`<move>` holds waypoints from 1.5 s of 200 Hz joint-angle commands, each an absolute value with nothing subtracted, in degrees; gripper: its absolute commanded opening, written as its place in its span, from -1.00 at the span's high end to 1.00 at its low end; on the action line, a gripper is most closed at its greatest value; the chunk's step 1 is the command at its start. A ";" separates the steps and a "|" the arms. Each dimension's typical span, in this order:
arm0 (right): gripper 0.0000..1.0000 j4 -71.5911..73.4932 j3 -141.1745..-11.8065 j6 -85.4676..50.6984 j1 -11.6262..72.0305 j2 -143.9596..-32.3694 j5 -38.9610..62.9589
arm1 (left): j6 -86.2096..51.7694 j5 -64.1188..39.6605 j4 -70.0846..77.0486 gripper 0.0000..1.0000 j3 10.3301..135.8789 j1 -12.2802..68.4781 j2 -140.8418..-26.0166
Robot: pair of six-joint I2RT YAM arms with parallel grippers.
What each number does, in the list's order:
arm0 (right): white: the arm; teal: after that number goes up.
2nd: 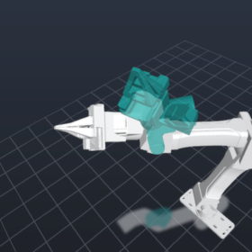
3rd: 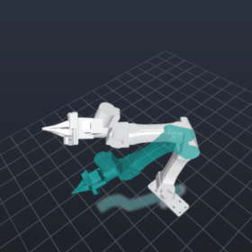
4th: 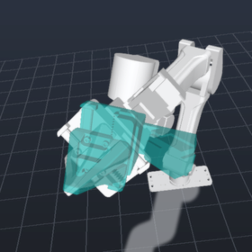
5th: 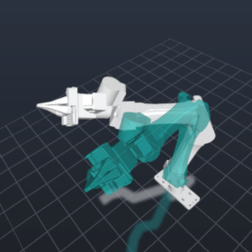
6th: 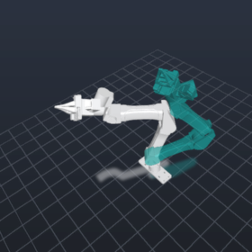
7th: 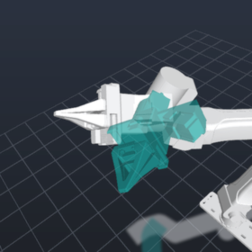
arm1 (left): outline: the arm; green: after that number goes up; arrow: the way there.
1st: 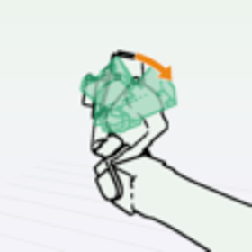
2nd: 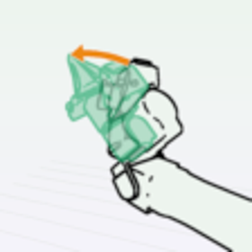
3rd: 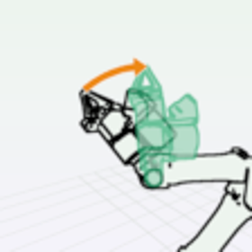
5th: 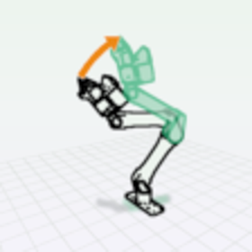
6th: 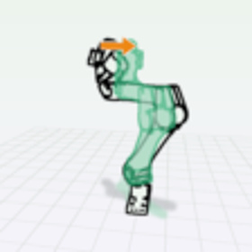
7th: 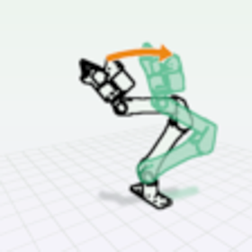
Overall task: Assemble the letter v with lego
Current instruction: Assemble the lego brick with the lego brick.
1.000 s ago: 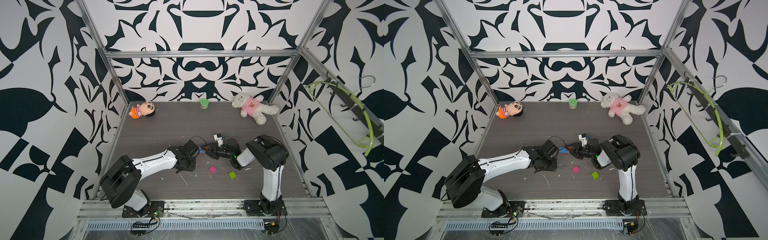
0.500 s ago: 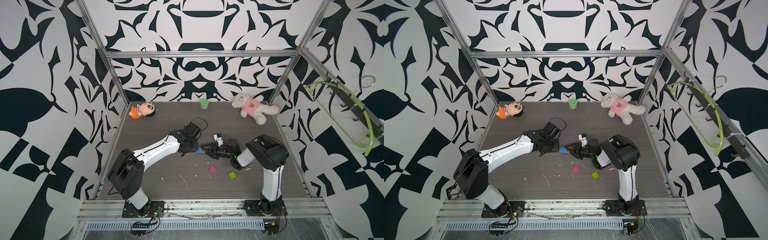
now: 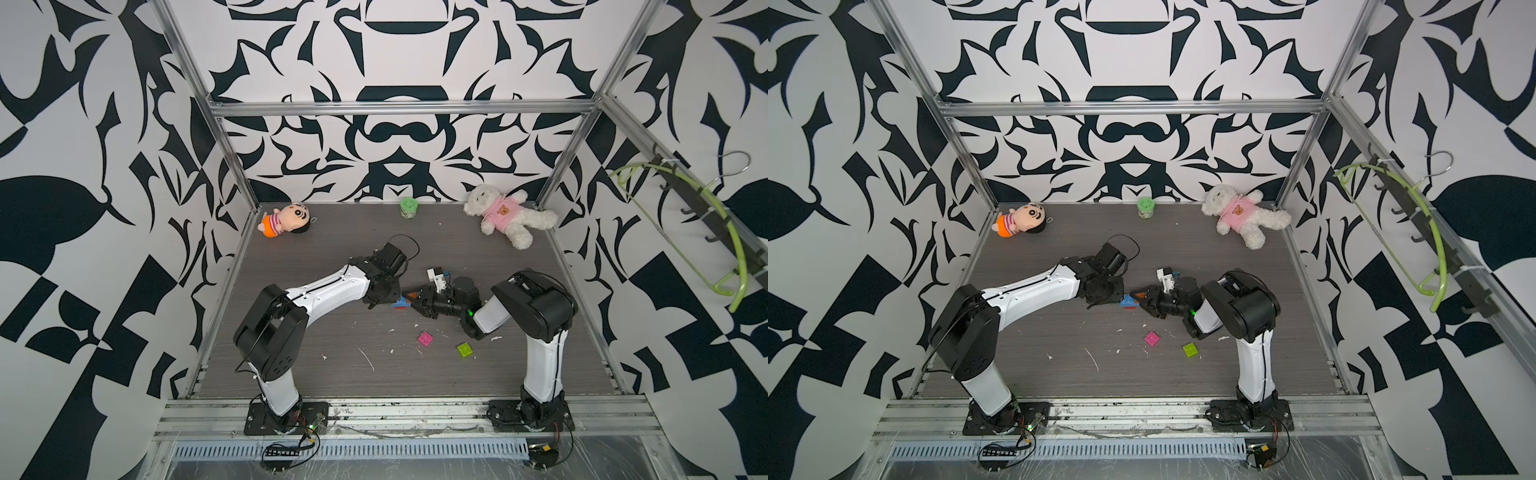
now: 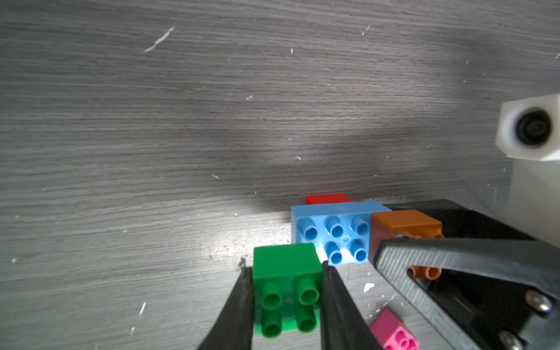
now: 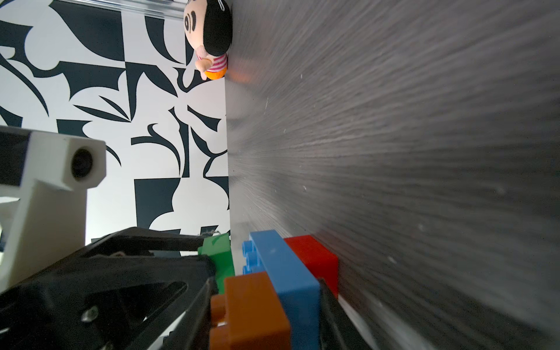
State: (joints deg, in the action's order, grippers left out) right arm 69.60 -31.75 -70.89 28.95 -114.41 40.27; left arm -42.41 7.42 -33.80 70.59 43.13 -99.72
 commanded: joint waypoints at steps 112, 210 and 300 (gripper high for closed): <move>0.32 68.91 -30.17 -70.69 28.74 -114.26 39.42 | -42.85 4.64 -32.26 0.78 71.36 42.89 -104.05; 0.37 69.99 -29.50 -70.76 28.71 -114.62 39.03 | -39.81 4.28 -37.89 0.79 73.35 42.39 -105.40; 0.41 70.87 -29.52 -71.21 28.74 -115.27 38.89 | -38.01 3.44 -39.02 0.80 74.62 41.09 -105.12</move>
